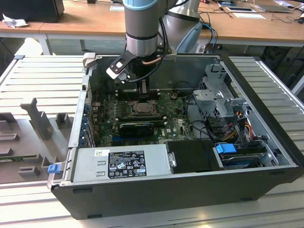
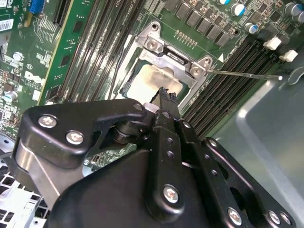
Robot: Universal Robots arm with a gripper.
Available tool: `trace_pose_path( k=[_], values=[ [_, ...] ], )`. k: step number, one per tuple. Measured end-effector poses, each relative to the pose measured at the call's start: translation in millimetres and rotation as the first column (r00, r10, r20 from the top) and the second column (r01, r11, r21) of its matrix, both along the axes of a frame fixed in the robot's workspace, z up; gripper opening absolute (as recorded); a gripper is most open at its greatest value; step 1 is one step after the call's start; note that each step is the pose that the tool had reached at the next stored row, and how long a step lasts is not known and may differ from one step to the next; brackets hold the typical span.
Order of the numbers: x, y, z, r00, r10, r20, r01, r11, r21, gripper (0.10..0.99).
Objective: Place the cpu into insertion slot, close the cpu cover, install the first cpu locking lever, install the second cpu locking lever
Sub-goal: 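Install the first cpu locking lever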
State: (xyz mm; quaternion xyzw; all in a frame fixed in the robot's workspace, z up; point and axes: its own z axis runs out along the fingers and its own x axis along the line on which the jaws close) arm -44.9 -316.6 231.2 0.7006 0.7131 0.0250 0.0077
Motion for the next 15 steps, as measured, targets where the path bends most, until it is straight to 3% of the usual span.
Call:
trace_pose_path(
  k=[15],
  values=[
    [-0.4,0.0,13.1,1.0000,0.000,-0.0001,0.000,1.0000,0.000,0.106]
  ],
)
